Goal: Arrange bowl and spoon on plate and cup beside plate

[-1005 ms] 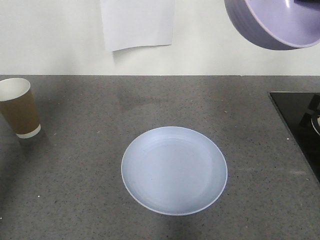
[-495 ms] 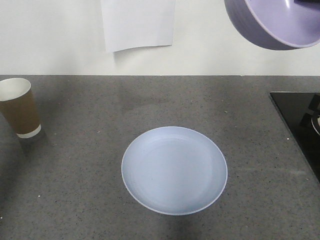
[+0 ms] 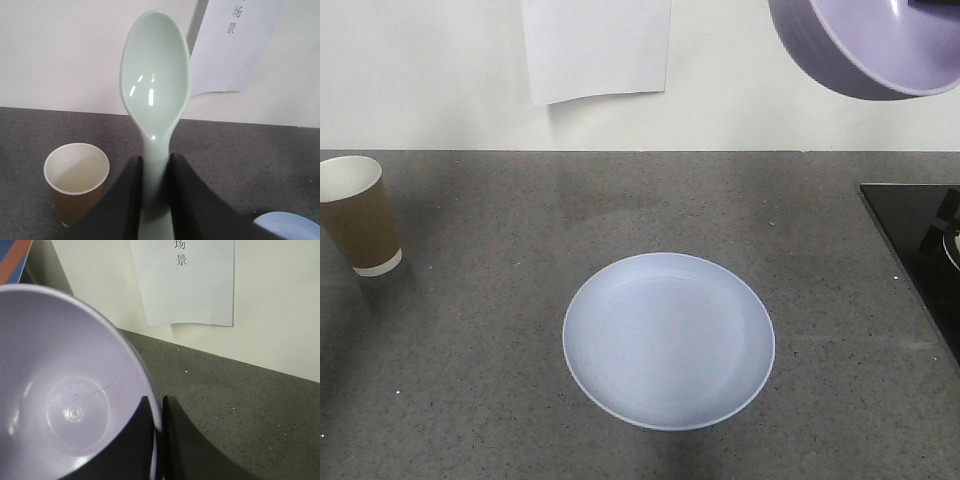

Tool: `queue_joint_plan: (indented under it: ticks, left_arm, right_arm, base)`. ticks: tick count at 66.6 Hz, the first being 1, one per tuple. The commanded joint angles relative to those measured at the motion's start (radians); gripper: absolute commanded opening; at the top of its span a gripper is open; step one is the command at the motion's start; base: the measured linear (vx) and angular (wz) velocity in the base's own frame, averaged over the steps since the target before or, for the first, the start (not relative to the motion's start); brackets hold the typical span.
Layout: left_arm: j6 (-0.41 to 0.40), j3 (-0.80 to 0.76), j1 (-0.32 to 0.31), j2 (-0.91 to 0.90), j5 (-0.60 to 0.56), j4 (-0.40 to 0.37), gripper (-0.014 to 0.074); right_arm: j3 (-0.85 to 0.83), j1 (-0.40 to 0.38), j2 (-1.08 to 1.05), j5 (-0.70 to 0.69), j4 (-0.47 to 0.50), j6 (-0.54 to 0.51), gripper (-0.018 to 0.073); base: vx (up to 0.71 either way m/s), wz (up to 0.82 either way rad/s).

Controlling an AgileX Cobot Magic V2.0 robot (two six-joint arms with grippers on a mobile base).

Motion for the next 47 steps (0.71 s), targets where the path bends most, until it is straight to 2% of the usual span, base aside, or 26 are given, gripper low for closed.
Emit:
queue_joint_plan:
  ticks: [1, 38, 47]
  left_arm:
    - [-0.001, -0.023, -0.001, -0.009, -0.061, -0.027, -0.0006]
    - [-0.001, -0.023, -0.001, -0.009, -0.061, -0.027, -0.0006]
    - [-0.001, -0.023, -0.001, -0.009, -0.061, -0.027, -0.0006]
  right_arm:
    - [-0.025, -0.004, -0.023, -0.045, 0.048, -0.006, -0.0008]
    - [-0.025, -0.004, -0.023, -0.073, 0.05, 0.006, -0.0008]
    - [-0.025, -0.004, -0.015, -0.085, 0.114, 0.0, -0.0008]
  base:
    - [0.0, 0.0]
    - [0.0, 0.0]
    - [0.0, 0.0]
